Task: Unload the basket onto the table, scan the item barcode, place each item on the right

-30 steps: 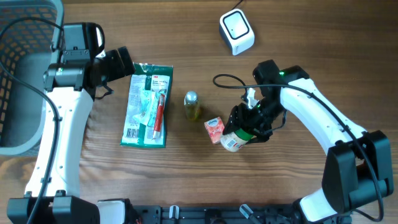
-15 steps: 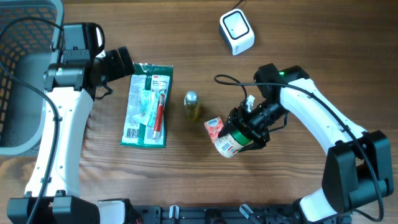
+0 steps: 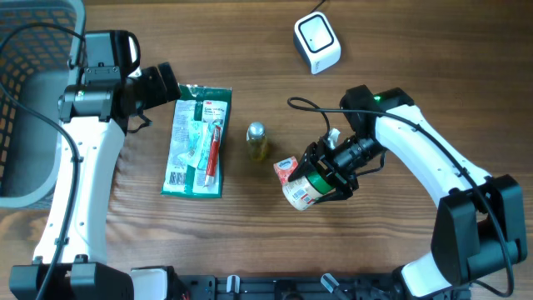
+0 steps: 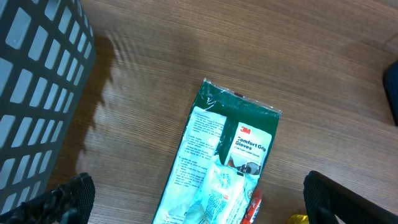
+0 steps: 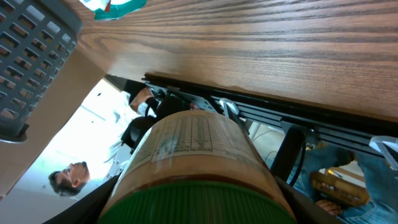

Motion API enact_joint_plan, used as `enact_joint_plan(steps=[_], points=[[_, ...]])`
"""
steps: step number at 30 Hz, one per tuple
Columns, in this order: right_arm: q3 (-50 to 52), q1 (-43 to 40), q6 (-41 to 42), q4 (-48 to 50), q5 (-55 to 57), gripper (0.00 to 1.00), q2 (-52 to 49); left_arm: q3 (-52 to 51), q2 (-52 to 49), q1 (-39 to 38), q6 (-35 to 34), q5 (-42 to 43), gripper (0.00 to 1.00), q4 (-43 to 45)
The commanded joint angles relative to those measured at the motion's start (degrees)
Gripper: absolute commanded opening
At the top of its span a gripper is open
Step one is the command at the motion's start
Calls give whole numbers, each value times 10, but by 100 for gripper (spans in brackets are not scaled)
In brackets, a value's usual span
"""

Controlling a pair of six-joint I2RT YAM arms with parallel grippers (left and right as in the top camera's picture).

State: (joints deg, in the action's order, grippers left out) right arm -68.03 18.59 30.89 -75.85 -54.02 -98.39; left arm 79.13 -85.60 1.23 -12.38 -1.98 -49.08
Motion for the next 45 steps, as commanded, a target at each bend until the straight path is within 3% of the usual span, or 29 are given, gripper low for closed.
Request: enact_joint_plan(steps=[1,4,27,32,34,38,40,45], points=[[-12,1,8,-3,-30,46,5,8,4,2,-5,4,100,2],[-12,1,8,-4,-30,36,5,8,4,2,-5,4,100,2],[-12,1,8,9,-35,34,5,8,4,2,-5,4,100,2],[-12,1,8,118,98,21,5,8,4,2,-5,4,100,2],[-12,1,8,152,231,4,5,8,4,2,-5,4,100,2],[-13,0,-8,224,353,4,5,8,4,2,-5,4,100,1],[-26,-5,-94,247,341,4,5,8,4,2,-5,4,100,2],[-137,-31,-130,155,355,4,5,8,4,2,-5,4,100,2]])
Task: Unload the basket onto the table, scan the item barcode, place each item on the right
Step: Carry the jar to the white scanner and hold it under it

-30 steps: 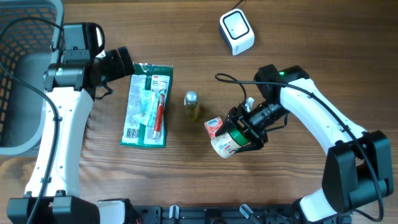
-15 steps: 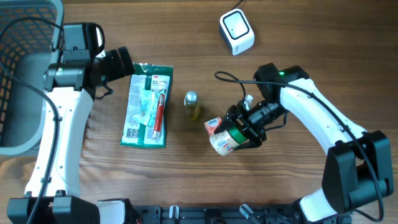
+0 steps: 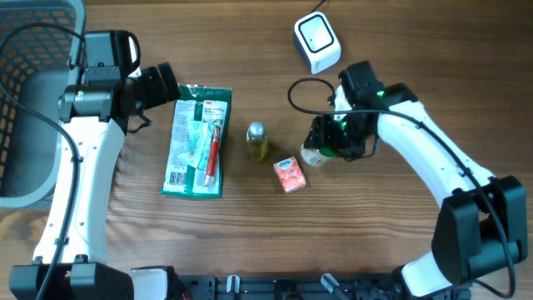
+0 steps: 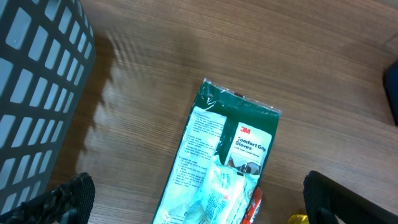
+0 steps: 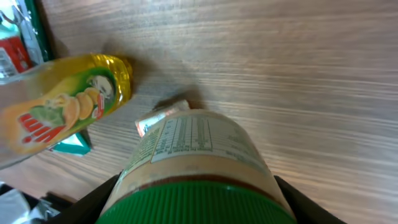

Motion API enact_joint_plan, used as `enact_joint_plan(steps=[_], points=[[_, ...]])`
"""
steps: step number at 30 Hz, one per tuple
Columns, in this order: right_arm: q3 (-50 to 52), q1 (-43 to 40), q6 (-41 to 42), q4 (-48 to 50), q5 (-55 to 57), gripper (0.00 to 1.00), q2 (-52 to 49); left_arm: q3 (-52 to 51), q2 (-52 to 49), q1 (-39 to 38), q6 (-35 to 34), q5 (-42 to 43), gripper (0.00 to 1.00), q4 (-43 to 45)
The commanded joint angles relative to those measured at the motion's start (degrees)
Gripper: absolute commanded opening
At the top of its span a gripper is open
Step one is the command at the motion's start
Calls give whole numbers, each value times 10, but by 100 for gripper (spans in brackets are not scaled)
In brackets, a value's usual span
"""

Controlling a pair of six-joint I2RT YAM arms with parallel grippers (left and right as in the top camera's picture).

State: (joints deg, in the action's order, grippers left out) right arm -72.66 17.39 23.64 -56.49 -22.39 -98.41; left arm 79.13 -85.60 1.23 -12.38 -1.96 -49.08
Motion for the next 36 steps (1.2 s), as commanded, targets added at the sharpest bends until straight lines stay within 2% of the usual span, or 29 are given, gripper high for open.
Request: enact_joint_plan(steps=[1,5,10,14,20,22,26,29,36], points=[[-120,-22,-67,-59,51,4,5,8,4,2,-5,4,100,2],[-204,-26,-75,-96,97,4,5,8,4,2,-5,4,100,2],[-202,-26,-96,-56,121,4,-3,8,4,2,-5,4,100,2],[-174,-26,-127,57,139,5,-26,8,4,2,-5,4,100,2],[-158,-26,-225,270,258,6,-76,8,4,2,-5,4,100,2],[-158,-26,-282,341,261,5,-96,8,4,2,-5,4,100,2],[-158,-26,-328,438,261,4,-129,8,4,2,-5,4,100,2],[-158,-26,-324,518,260,4,-160,8,4,2,-5,4,100,2],[-158,-25,-327,632,259,5,-211,8,4,2,-5,4,100,2]])
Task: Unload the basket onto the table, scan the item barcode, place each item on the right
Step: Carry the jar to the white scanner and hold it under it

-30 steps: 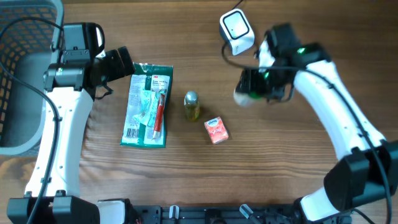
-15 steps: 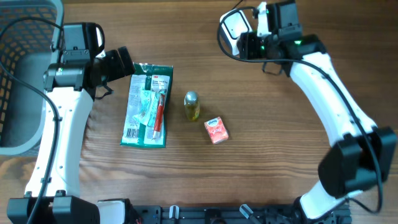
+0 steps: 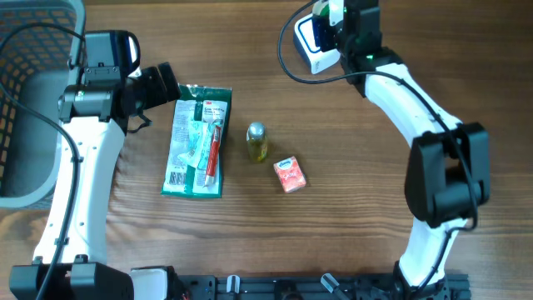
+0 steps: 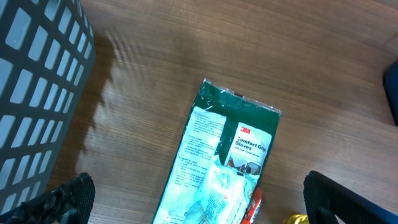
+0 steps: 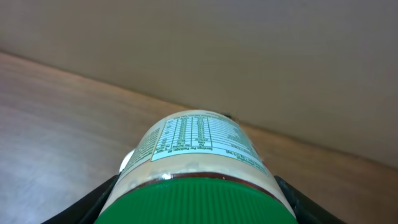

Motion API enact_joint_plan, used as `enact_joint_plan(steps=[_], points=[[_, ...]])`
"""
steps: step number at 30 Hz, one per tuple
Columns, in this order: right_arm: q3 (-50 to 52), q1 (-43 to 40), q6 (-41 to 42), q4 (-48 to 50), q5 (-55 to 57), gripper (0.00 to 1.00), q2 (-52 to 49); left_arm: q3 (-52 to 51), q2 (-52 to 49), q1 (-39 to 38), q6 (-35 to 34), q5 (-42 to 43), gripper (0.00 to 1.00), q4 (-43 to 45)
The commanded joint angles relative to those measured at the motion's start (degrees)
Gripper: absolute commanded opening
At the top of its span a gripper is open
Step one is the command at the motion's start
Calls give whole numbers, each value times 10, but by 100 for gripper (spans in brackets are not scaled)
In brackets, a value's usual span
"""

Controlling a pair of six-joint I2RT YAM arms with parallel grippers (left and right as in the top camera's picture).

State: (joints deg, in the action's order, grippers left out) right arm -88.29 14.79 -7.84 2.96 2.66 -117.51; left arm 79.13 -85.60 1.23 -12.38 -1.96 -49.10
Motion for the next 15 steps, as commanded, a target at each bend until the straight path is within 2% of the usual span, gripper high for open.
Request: enact_joint_plan(steps=[1,4,7,15], points=[[-2,1,-12,54,8,5,-24,8,4,2,-5,4,100,2],[-2,1,-12,97,8,11,-38,8,4,2,-5,4,100,2],[-2,1,-12,130,8,4,-49,8,4,2,-5,4,100,2],[-2,0,-12,197,-5,4,-88,8,4,2,-5,4,100,2]])
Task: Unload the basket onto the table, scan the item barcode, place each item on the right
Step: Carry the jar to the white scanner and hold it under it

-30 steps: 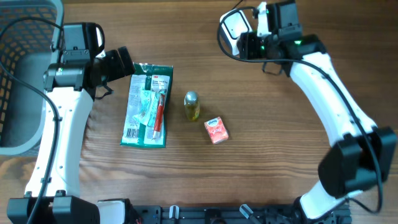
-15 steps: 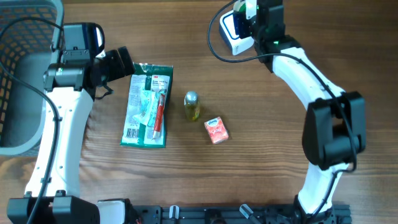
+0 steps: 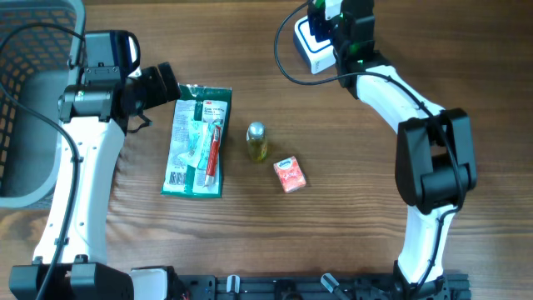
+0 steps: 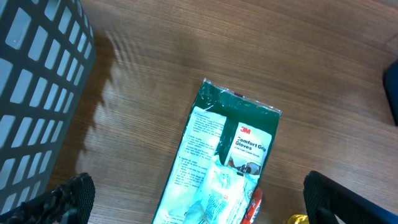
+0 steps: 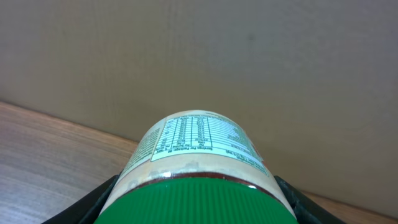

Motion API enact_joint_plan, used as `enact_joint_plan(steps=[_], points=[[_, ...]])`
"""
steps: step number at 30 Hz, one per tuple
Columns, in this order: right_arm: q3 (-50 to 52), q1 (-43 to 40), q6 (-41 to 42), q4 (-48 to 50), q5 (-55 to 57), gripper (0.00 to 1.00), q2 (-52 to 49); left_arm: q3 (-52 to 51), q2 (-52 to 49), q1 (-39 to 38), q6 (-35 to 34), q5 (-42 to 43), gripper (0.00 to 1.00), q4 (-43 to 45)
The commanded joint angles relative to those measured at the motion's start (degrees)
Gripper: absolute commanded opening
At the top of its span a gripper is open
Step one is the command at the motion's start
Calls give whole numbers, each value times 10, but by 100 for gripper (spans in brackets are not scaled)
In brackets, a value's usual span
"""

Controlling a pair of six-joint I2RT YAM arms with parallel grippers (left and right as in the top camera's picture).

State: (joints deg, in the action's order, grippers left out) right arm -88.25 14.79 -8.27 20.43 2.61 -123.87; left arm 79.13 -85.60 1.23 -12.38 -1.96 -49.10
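Note:
My right gripper (image 5: 198, 208) is shut on a jar (image 5: 196, 158) with a green ribbed lid and a pale label of printed tables. In the overhead view that gripper (image 3: 326, 15) is at the table's far edge, right above the white scanner (image 3: 306, 48), which it partly covers. The jar points at a plain beige wall, with a strip of wooden table at lower left in the right wrist view. My left gripper (image 4: 198, 200) stands open over the upper end of a green glove packet (image 4: 225, 158), touching nothing.
A grey mesh basket (image 3: 25, 100) stands at the far left. The glove packet (image 3: 198, 140), a small yellow bottle (image 3: 257, 141) and a small red box (image 3: 290, 174) lie mid-table. The scanner's black cable (image 3: 287, 62) loops beside it.
My right gripper with the jar has shifted slightly left and farther back over the scanner. The jar now faces more wall and less table. The left arm has not moved.
My right gripper held the jar low near the red box toward the table's front. Then it held it mid-table by the yellow bottle. Then it was at the back over the scanner, where it still is. The left gripper stayed open over the glove packet.

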Motion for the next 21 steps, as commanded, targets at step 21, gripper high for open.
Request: enact_joint_plan(steps=[21], points=[[-2,-6,7,103,-11,5,-81,8,4,2,-5,4,100,2]])
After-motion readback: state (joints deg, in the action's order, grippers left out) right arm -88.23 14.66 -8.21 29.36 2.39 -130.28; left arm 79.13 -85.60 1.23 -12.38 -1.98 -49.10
